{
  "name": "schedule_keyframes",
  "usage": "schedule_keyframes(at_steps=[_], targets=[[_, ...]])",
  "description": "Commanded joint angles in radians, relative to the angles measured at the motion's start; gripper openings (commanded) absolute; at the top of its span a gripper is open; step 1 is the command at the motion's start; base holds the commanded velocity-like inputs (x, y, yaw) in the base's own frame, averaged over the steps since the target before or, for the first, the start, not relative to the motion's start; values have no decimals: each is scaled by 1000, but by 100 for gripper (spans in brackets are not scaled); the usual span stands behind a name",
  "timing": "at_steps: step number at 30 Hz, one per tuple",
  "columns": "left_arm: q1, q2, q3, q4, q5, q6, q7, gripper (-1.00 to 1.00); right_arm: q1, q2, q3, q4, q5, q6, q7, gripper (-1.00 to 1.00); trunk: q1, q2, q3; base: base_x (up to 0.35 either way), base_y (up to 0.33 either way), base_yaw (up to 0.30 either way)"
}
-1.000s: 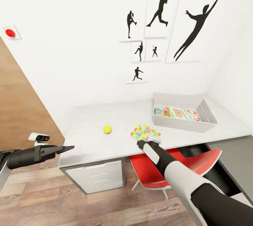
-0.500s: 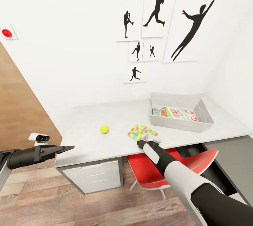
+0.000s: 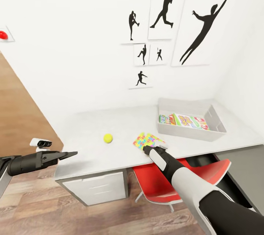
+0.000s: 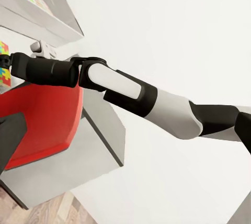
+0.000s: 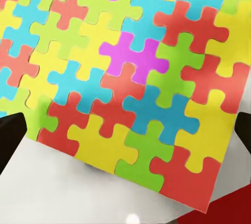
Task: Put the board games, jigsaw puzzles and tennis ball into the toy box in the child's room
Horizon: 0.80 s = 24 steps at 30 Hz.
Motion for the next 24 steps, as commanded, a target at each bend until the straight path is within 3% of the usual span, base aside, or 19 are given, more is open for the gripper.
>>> schedule_keyframes(at_steps=[1, 24], targets=[[-1, 0, 0, 0, 0, 10, -4, 100, -1, -1, 8, -2, -5, 5, -8, 100, 1, -2, -2, 95, -59, 0], [-1, 0, 0, 0, 0, 10, -4, 100, -1, -1, 8, -2, -5, 5, -6, 100, 1, -2, -2, 55, -46, 0]])
